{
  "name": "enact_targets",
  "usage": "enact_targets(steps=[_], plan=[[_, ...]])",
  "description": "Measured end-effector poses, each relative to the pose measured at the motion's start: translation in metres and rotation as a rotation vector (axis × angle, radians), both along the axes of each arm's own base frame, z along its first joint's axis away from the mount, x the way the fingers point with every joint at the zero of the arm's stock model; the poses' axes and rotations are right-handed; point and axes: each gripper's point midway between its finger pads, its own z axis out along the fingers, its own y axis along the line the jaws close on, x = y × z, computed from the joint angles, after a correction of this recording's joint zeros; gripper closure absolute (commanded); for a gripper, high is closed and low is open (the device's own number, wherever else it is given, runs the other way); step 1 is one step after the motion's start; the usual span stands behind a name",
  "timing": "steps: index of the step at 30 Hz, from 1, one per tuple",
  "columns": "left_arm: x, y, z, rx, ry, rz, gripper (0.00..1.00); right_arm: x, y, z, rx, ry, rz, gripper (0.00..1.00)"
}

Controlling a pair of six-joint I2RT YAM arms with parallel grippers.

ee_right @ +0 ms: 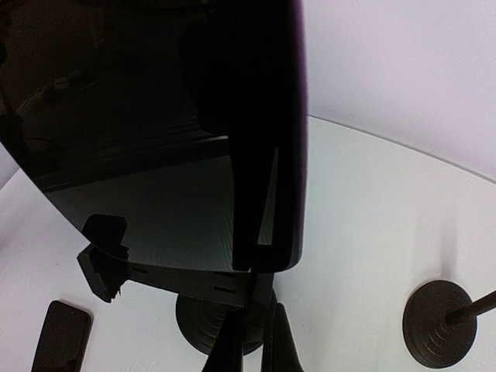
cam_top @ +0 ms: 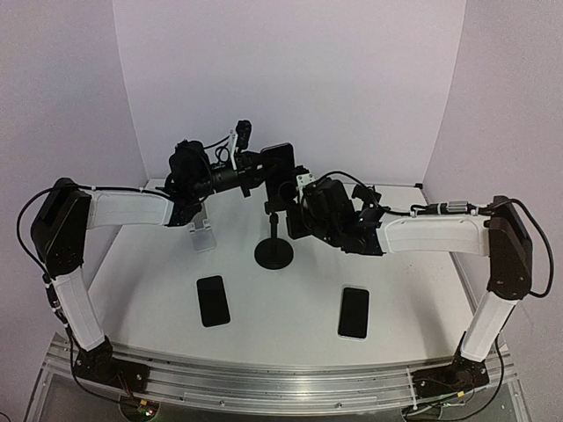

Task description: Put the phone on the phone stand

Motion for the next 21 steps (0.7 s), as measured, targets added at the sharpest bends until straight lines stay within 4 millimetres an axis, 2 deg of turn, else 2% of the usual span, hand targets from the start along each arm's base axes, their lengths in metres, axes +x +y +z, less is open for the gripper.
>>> enact_targets(steps=[7,15,21], plan=[[-0.005,0.001,-0.003,0.020,0.019,-0.017,1.00,-0.002,0.002,-0.002,-0.004,0.002,0.017,1.00],[-0.015,0.011,-0.007,-0.056,-0.012,-0.029,1.00,-0.005,0.005,-0.005,-0.001,0.014,0.042,1.00],[-0.013,0.011,-0.009,-0.089,-0.004,-0.035,1.00,-0.004,0.004,-0.006,0.001,0.018,0.039,1.00]])
